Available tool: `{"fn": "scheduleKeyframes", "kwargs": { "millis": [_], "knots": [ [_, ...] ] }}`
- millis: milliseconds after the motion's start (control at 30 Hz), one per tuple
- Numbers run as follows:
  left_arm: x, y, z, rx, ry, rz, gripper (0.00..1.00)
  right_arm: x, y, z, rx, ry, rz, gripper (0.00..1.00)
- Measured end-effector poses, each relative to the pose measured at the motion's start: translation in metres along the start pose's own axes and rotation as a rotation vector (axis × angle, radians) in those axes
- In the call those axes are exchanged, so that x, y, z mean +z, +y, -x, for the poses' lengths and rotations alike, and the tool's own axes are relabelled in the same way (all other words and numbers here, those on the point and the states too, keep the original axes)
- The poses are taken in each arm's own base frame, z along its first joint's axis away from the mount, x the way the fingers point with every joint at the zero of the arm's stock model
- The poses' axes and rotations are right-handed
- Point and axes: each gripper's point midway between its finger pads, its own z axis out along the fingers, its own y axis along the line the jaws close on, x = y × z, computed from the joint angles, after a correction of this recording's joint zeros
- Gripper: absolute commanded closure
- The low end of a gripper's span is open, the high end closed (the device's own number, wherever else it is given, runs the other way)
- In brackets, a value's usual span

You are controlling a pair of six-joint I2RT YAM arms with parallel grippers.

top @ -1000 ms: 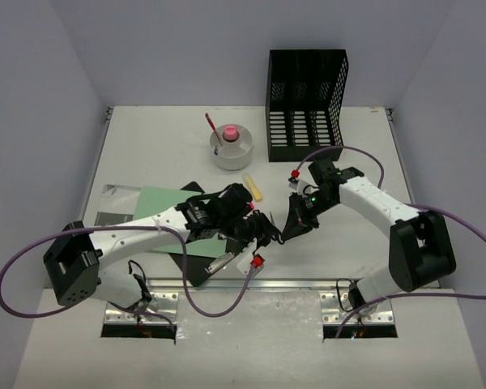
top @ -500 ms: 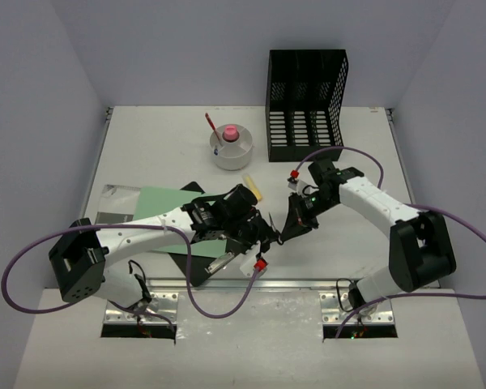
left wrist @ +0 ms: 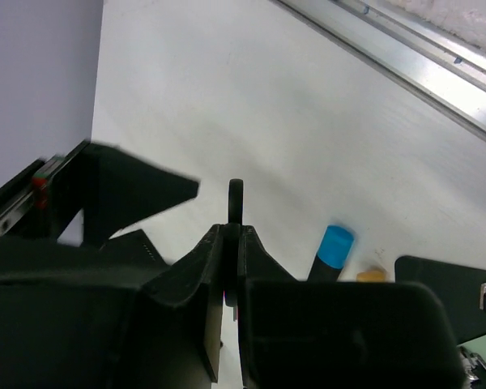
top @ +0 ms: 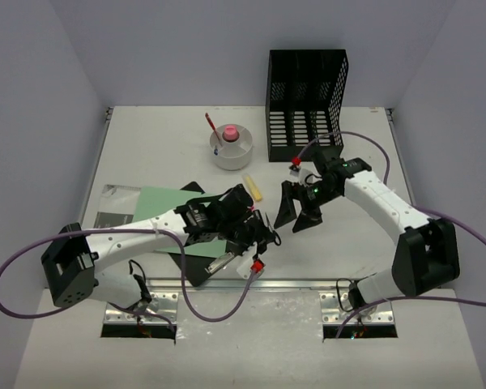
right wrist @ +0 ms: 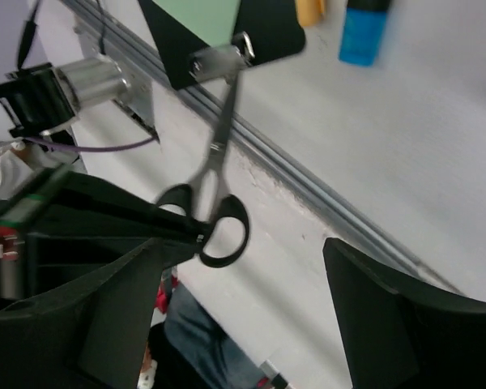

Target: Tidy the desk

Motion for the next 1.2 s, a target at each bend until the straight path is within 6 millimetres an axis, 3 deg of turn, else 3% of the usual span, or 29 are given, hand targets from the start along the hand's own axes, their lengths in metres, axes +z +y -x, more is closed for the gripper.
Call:
{"fn": "scheduleKeyframes", "kwargs": {
  "millis": [133,233,367,433,500,567,700,767,967,1067,1200],
  "knots": [
    [-0.001,-0.010,0.006,-0.053,-0.012,-0.004,1.00,-0.027,0.029,0.038,-0.130,-0.130,0.010,0.20],
    [-0.005,-0.013,0.011,-0.145,-0.016,0.009,1.00,-0.062,0.040,0.076,-0.217,-0.291,-0.026,0.20],
    [-0.016,0.007,0.015,-0.394,-0.027,0.130,1.00,-0.118,0.027,0.124,-0.247,-0.536,-0.135,0.18],
    [-0.025,0.023,0.011,-0.547,-0.042,0.213,1.00,-0.139,0.013,0.138,-0.253,-0.638,-0.208,0.17],
    [-0.043,0.048,-0.006,-0.748,-0.055,0.344,1.00,-0.149,0.001,0.141,-0.255,-0.697,-0.272,0.17],
    [-0.068,0.071,-0.030,-0.926,-0.062,0.493,1.00,-0.149,-0.008,0.141,-0.253,-0.718,-0.308,0.17],
    [-0.150,0.115,-0.097,-1.198,-0.037,0.903,1.00,-0.134,-0.036,0.135,-0.205,-0.688,-0.350,0.17],
    [-0.195,0.130,-0.122,-1.243,-0.018,1.127,1.00,-0.128,-0.046,0.130,-0.178,-0.667,-0.362,0.17],
    [-0.300,0.160,-0.159,-1.176,-0.048,1.549,1.00,-0.124,-0.051,0.132,-0.162,-0.665,-0.360,0.17],
    [-0.340,0.169,-0.190,-1.123,-0.049,1.667,1.00,-0.118,-0.055,0.134,-0.141,-0.648,-0.353,0.18],
    [-0.354,0.166,-0.247,-1.132,-0.022,1.695,0.98,-0.106,-0.063,0.135,-0.102,-0.609,-0.341,0.18]
  ]
}}
